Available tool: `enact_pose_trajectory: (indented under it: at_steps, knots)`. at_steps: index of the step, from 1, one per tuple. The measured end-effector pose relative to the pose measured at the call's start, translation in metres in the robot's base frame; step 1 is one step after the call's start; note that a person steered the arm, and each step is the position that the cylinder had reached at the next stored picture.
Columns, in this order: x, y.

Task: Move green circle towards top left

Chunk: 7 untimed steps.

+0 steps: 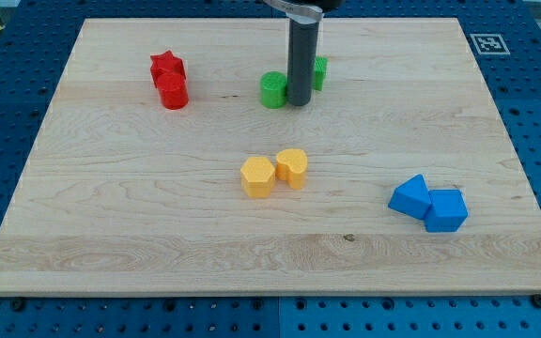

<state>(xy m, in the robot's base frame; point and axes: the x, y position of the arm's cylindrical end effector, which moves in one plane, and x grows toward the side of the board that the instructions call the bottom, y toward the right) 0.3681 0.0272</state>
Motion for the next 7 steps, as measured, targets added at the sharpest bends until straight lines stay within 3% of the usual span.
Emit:
enact_pose_trajectory:
  at_steps: [4,6,7]
  knots:
    - [-0.004,-0.018]
    - [0.017,-0.028]
    - [-0.013,-0.054]
